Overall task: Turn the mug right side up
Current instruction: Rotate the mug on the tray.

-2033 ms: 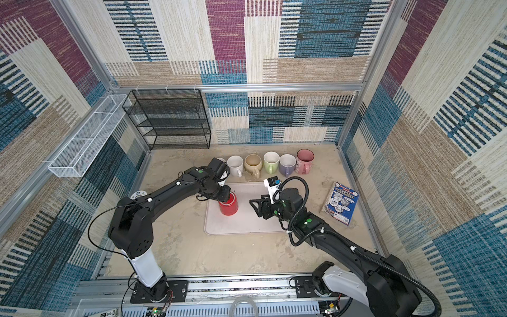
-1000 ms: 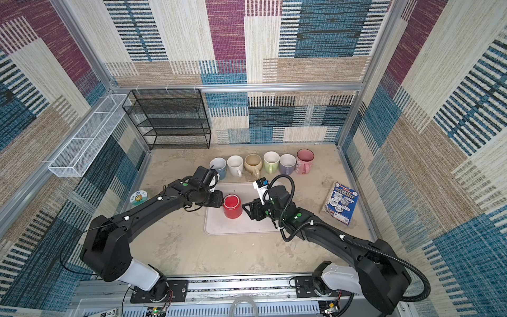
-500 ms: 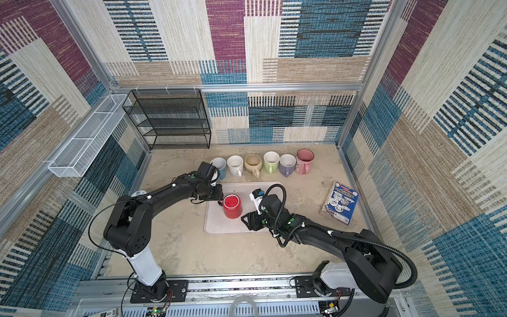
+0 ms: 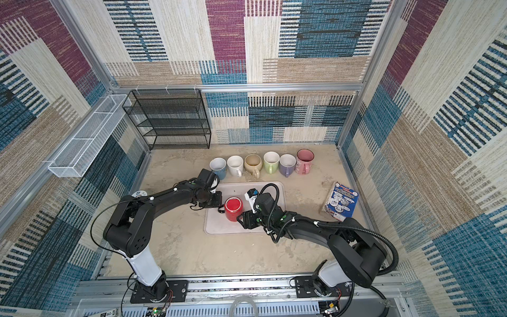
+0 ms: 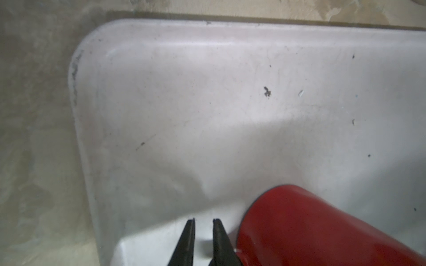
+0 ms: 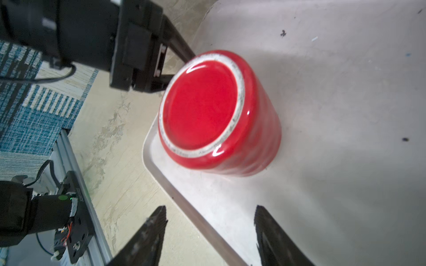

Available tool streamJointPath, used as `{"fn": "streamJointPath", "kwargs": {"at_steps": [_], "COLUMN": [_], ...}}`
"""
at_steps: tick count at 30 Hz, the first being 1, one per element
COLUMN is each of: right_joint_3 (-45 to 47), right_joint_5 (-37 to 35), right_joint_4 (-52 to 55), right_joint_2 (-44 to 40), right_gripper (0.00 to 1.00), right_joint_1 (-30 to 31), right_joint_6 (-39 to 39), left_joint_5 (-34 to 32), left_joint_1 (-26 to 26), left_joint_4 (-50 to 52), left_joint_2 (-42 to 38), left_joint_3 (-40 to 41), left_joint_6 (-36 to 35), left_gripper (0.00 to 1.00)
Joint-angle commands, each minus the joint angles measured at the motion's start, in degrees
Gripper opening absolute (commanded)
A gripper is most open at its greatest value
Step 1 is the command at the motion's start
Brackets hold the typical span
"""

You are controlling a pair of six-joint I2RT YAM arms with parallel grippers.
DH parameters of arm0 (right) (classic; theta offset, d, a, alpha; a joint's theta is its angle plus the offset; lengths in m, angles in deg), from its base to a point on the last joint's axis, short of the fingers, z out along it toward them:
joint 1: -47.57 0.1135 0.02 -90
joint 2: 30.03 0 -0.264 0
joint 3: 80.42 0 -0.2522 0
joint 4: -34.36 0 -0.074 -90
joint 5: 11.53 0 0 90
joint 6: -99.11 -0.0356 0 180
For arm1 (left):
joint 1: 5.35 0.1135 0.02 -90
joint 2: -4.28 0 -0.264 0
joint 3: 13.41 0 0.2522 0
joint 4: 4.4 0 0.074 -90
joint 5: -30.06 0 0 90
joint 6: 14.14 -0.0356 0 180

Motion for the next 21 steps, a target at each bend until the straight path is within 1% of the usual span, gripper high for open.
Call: {"fn": "streamJointPath", "kwargs": {"at_steps": [1, 6, 11, 16, 21], "right_joint_3": [-2.74, -6.86, -10.71, -13.27, -14.99], "right_joint_5": [-3.30, -4.72, -6.35, -8.65, -12.81], "right_joint_4": [1.31, 4.62, 7.71, 11.76, 15.93], "right_joint_2": [2.63, 6.76, 9.06, 9.69, 8.42], "right_gripper": [0.63, 0.60, 0.57, 0.58, 0.60], "right_joint_1": [-0.09, -1.03, -1.92, -2.76, -3.08], "right_joint_6": [-0.49, 0.24, 2.15, 4.26, 5.57], "left_joint_5": [1.41, 1.68, 0.70, -3.10, -4.81], "left_joint_1": [-0.87, -3.40, -8.43, -13.72, -14.83], "left_joint_4": [-3.23, -7.21, -12.25, -14.30, -16.17], "left_joint_2": [-2.86, -5.25, -5.67, -5.20, -8.28], "left_joint_3": [3.30, 7.97, 10.45, 10.01, 12.22], "left_joint_6": [1.97, 4.24, 7.80, 10.34, 11.52], "left_gripper": [0.20, 0.20, 0.20, 0.19, 0.19]}}
